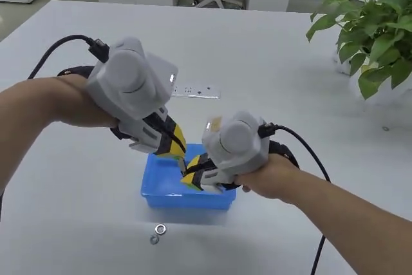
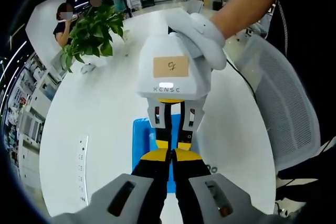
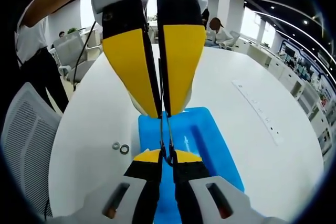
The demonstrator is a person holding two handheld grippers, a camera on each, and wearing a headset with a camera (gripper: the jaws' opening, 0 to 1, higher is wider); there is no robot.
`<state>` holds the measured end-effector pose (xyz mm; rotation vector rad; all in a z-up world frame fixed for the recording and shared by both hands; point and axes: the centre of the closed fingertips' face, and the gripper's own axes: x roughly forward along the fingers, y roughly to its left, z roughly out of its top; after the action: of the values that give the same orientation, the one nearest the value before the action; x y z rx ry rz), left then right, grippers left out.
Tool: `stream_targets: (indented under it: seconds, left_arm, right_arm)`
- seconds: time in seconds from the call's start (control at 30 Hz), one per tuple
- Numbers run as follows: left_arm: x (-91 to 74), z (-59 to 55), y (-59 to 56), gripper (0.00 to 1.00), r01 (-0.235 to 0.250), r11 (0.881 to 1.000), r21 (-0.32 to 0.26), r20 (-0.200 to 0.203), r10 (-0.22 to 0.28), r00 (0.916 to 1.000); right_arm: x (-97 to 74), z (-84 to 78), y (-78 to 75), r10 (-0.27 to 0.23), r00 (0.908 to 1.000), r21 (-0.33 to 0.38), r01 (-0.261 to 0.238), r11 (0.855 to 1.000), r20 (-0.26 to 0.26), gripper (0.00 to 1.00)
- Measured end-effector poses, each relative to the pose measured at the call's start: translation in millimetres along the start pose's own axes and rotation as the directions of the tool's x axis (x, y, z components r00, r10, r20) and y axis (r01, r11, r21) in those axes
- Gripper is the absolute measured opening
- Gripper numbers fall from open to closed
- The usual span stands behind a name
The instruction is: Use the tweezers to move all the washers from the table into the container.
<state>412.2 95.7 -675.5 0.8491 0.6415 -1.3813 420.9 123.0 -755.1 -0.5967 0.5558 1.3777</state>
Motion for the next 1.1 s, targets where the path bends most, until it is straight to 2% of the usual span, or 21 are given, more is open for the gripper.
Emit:
stream_targets:
  seconds: [0.57, 1.1]
  left_arm:
    - [23.3, -13.7, 9.1, 0.05, 0.03, 1.0, -0.008, -0.011, -0.03, 0.9995]
    - [29.8, -20.8, 11.2, 0.05, 0.045, 0.999, -0.015, -0.018, -0.045, 0.9988]
  right_arm:
    - [17.3, -19.6, -8.0, 0.037, 0.9992, 0.039, -0.037, 0.999, -0.015, 0.09]
    - [24.5, -25.7, -9.4, 0.05, 0.9985, 0.052, -0.049, 0.997, -0.022, 0.09]
